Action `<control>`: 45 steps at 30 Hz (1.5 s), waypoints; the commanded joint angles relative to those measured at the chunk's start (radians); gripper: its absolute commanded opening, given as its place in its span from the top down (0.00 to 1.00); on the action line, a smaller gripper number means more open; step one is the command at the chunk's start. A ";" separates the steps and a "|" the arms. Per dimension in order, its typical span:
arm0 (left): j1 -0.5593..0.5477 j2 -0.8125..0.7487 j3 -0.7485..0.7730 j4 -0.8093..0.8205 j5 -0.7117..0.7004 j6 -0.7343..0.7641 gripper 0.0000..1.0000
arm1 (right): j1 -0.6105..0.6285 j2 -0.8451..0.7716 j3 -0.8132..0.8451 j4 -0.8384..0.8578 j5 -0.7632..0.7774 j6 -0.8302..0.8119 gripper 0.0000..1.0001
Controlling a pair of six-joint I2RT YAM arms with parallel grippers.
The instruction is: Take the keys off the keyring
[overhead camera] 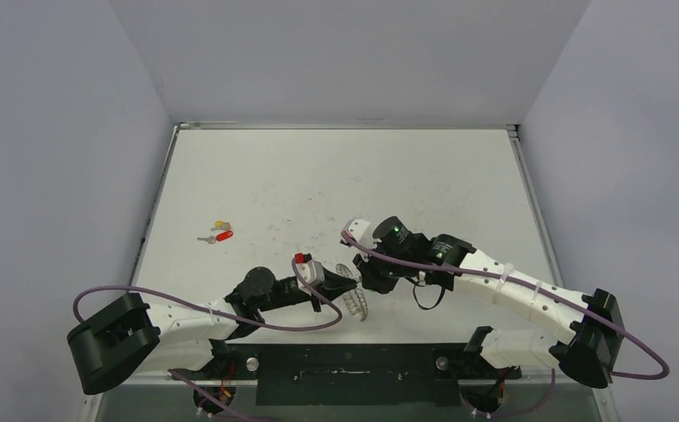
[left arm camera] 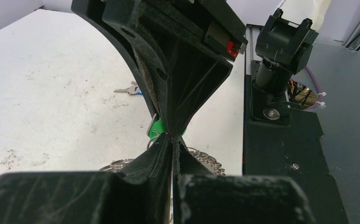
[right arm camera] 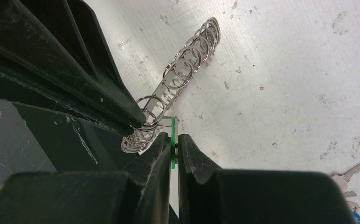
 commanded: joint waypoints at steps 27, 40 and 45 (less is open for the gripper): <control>0.013 -0.106 0.051 -0.193 -0.023 0.082 0.64 | 0.140 -0.030 0.100 0.033 0.141 0.052 1.00; 0.011 -0.081 0.089 -0.205 -0.030 0.109 0.81 | 0.166 -0.015 0.121 0.023 0.156 0.062 1.00; 0.010 -0.087 0.081 -0.219 -0.019 0.113 0.96 | 0.164 -0.040 0.126 -0.010 0.210 0.064 1.00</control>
